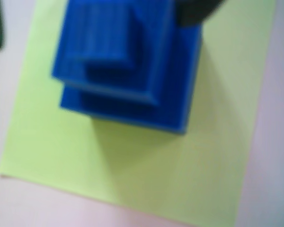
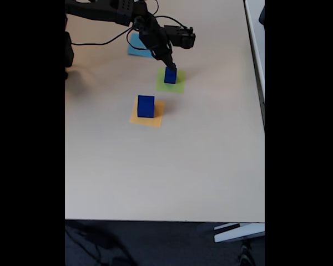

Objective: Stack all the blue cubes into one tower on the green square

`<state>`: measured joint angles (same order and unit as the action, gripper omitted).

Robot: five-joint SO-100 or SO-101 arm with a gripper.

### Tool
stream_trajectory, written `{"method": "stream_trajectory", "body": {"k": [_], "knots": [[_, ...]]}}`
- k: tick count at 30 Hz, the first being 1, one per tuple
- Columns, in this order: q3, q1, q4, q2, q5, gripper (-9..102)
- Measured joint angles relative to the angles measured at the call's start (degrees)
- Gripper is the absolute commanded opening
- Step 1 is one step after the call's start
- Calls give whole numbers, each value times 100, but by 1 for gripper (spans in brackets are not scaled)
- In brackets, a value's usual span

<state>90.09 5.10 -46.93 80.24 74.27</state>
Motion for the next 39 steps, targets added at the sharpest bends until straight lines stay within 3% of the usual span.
{"method": "stream_trajectory", "body": {"k": [39], "knots": [[123, 62, 299, -44, -62, 12]]}}
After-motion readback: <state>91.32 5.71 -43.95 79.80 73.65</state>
